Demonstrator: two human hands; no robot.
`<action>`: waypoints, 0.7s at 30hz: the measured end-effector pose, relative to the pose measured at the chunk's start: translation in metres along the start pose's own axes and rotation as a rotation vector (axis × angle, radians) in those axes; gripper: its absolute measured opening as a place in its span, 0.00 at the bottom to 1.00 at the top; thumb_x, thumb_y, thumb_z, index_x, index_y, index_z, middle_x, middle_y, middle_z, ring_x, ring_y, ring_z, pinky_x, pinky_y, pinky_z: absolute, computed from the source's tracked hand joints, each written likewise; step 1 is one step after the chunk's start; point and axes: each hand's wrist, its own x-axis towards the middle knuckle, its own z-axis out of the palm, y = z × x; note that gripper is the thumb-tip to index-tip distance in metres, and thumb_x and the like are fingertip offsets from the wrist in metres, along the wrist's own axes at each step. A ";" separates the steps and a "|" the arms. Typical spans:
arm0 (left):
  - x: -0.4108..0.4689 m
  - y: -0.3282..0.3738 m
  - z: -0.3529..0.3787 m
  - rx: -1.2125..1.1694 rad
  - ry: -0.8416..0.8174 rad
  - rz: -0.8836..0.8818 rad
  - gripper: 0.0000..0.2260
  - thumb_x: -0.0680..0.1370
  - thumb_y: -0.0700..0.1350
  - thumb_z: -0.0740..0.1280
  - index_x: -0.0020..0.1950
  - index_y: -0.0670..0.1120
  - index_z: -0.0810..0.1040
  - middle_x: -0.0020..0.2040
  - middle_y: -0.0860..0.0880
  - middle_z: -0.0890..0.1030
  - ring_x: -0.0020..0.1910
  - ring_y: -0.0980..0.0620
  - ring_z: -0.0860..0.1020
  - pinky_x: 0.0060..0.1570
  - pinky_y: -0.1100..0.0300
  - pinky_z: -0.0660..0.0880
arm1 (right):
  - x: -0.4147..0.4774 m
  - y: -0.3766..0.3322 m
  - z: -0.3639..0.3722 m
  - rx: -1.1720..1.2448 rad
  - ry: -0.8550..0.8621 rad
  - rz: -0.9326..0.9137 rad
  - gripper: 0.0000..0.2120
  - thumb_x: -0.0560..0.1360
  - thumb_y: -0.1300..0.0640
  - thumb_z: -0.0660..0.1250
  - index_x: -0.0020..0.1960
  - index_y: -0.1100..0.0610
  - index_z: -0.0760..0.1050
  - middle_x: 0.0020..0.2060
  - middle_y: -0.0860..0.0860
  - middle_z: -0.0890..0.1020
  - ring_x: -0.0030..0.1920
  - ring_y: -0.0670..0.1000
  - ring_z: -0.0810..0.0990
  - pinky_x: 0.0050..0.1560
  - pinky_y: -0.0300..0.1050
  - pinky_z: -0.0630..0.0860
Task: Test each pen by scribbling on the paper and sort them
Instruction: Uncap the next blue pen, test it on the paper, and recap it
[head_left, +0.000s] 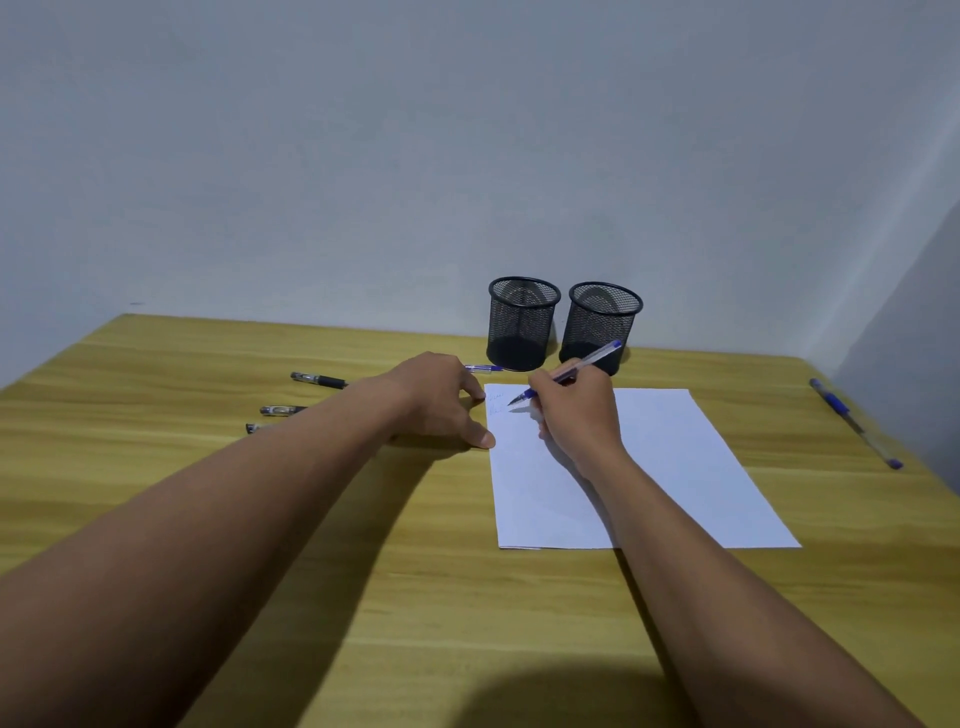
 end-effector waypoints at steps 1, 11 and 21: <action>-0.002 -0.001 -0.002 -0.056 -0.001 -0.009 0.35 0.63 0.68 0.74 0.66 0.55 0.78 0.62 0.53 0.78 0.62 0.48 0.75 0.56 0.55 0.72 | 0.000 -0.002 -0.002 0.058 -0.010 0.018 0.06 0.75 0.58 0.69 0.40 0.58 0.76 0.30 0.55 0.80 0.29 0.53 0.76 0.27 0.42 0.71; 0.030 -0.013 -0.001 -0.230 0.338 -0.028 0.17 0.75 0.52 0.72 0.62 0.47 0.81 0.58 0.47 0.82 0.56 0.47 0.79 0.52 0.59 0.72 | 0.011 -0.018 -0.022 0.200 -0.100 0.016 0.08 0.79 0.59 0.68 0.41 0.60 0.79 0.35 0.56 0.80 0.30 0.52 0.75 0.29 0.44 0.76; 0.036 -0.017 0.012 -0.189 0.403 0.025 0.07 0.75 0.39 0.70 0.46 0.50 0.86 0.43 0.50 0.85 0.44 0.48 0.80 0.44 0.56 0.76 | 0.016 -0.012 -0.037 0.301 -0.107 0.019 0.07 0.79 0.58 0.71 0.49 0.63 0.82 0.38 0.55 0.83 0.38 0.47 0.81 0.32 0.40 0.80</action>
